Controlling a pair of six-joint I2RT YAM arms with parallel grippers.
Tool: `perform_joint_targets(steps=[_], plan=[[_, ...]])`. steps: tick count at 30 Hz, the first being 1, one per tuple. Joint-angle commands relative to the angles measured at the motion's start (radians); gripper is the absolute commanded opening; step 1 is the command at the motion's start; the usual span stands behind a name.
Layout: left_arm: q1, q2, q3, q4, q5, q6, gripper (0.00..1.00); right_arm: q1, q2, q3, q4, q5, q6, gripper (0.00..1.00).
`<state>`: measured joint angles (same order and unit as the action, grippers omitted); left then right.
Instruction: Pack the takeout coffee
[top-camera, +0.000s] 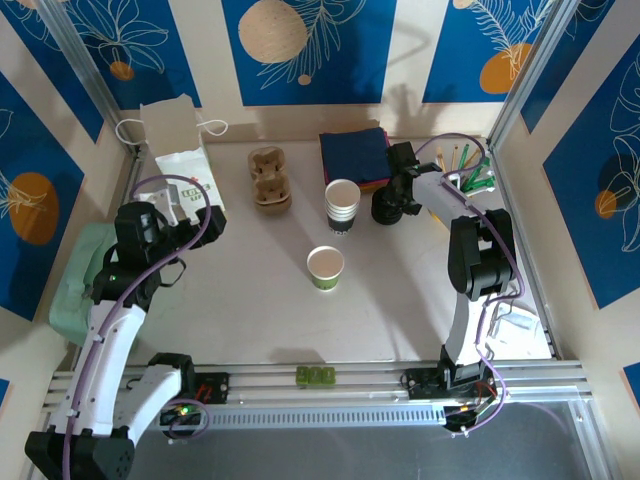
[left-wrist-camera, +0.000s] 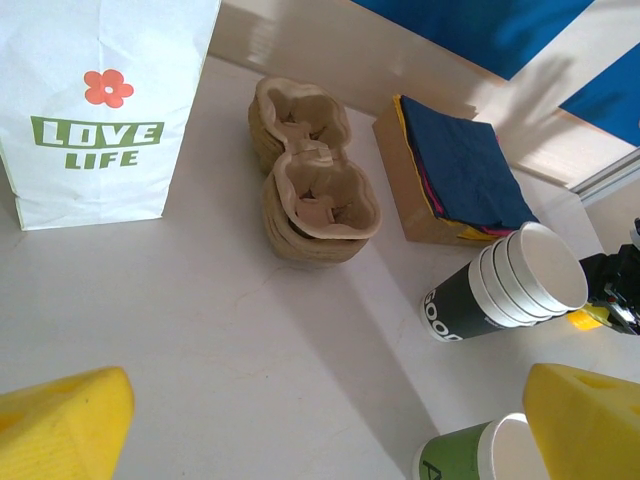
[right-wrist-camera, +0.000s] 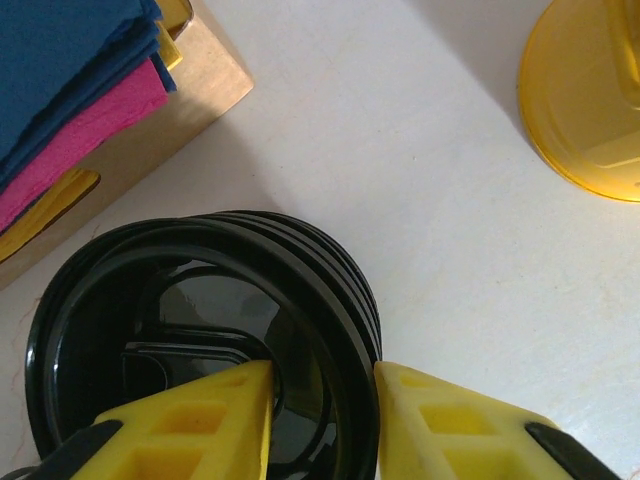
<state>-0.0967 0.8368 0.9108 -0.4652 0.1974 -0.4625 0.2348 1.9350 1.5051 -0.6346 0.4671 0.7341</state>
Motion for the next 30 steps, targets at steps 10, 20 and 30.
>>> perform_joint_targets(steps=[10,20,30], plan=[[-0.005,-0.013,0.000,-0.013,-0.011,0.018,0.99,-0.004,0.018,-0.020,0.024,-0.043,0.019,0.25],[-0.003,-0.011,-0.006,-0.008,-0.006,0.008,0.99,-0.006,-0.009,-0.025,0.025,-0.075,0.016,0.16],[-0.004,-0.013,-0.007,-0.008,-0.003,0.004,0.99,-0.009,-0.078,-0.030,0.003,-0.098,0.008,0.13]])
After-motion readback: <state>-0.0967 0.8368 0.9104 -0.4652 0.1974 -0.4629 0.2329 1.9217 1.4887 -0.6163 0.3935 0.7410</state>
